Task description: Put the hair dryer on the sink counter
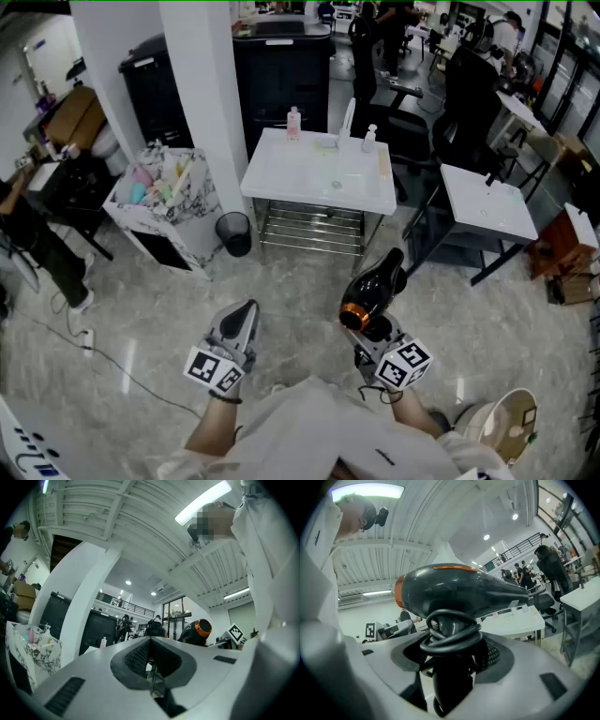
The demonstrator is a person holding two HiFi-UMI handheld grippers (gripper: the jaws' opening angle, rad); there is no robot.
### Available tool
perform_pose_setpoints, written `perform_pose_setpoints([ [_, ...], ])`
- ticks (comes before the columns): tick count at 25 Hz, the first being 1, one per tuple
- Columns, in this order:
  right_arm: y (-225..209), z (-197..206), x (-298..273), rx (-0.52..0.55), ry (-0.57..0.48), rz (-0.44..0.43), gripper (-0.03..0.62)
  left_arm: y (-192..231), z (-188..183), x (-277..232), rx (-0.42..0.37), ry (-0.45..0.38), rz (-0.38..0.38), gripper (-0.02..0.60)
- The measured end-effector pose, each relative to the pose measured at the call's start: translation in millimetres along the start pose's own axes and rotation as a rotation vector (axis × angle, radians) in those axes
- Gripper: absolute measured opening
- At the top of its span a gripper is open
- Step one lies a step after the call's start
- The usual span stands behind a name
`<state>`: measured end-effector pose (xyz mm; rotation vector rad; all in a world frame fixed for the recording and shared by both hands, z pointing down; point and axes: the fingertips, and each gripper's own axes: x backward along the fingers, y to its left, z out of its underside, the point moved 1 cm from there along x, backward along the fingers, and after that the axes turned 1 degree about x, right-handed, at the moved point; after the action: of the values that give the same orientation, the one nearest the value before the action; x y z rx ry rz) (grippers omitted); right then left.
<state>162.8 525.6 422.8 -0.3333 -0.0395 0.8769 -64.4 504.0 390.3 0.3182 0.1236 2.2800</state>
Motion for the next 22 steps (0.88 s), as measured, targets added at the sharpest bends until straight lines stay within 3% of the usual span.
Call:
perform_pose_setpoints([
  [22,27,13,-19,0.009,0.018,0.021,0.291,22,7,24,0.050,0.023,0.031,0.023],
])
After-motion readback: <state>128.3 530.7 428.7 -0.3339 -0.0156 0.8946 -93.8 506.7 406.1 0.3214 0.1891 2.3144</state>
